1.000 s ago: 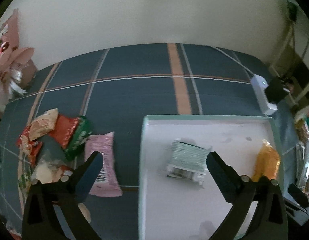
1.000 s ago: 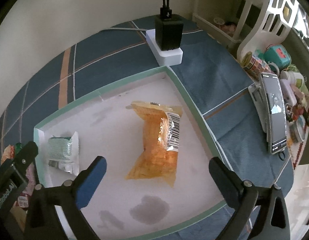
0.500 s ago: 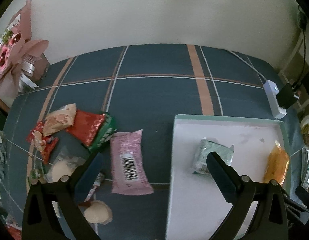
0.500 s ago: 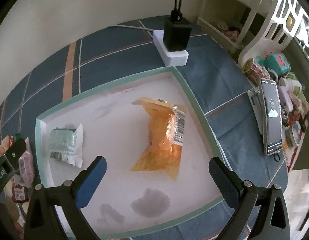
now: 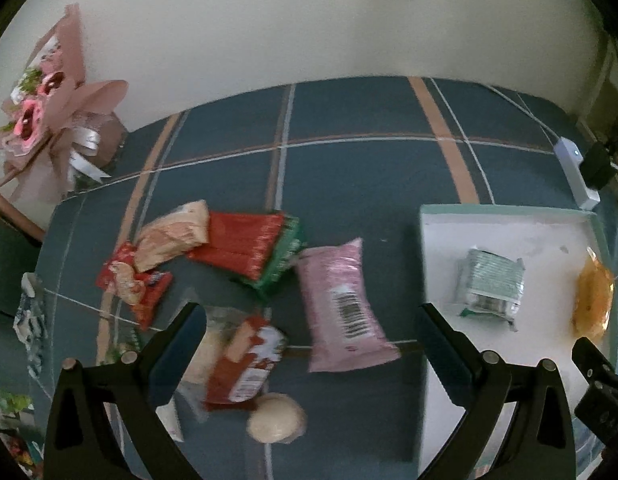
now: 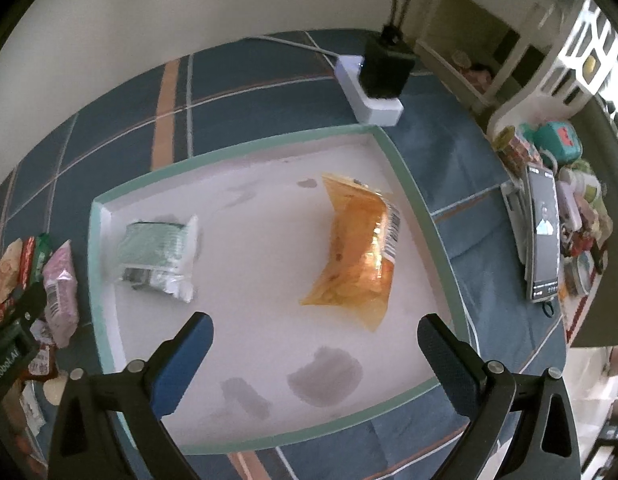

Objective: Organize snacks
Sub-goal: 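Move both tools back toward the snack pile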

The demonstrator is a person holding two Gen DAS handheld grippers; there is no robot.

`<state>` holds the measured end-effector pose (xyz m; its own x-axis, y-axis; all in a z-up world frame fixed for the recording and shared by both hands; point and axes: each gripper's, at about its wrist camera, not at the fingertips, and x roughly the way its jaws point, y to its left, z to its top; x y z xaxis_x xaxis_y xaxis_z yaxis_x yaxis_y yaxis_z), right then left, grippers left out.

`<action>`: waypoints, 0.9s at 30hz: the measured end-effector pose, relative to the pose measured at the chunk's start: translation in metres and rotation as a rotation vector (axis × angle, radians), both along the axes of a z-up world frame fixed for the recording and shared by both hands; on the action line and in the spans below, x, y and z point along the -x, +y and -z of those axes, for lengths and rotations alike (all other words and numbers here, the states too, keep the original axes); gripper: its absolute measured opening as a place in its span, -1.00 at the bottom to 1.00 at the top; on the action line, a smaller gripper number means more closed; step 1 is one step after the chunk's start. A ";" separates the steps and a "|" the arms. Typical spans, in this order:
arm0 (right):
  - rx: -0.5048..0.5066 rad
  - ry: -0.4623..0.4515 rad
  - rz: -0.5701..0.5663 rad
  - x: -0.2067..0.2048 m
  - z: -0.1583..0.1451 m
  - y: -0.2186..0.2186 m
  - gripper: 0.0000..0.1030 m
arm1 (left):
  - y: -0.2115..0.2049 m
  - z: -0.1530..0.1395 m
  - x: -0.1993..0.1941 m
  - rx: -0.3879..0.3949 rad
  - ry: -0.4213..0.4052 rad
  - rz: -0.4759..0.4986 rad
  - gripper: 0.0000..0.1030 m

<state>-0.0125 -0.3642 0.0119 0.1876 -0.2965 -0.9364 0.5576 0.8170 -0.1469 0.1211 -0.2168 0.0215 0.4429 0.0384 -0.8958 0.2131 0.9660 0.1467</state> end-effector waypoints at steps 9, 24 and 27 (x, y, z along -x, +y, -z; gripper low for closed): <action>-0.005 -0.011 -0.111 -0.019 -0.006 0.056 1.00 | 0.058 -0.011 -0.003 0.054 0.009 -0.104 0.99; -0.042 0.000 -0.272 -0.034 0.001 0.154 1.00 | 0.154 -0.022 0.011 0.107 -0.018 -0.284 0.99; -0.061 0.001 -0.318 -0.036 0.005 0.176 1.00 | 0.168 -0.020 0.017 0.108 -0.015 -0.304 0.99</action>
<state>0.0239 -0.1884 0.0073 0.2607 -0.1670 -0.9509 0.2732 0.9574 -0.0932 0.1038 -0.0491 0.0415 0.4388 0.0766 -0.8953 -0.0895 0.9951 0.0412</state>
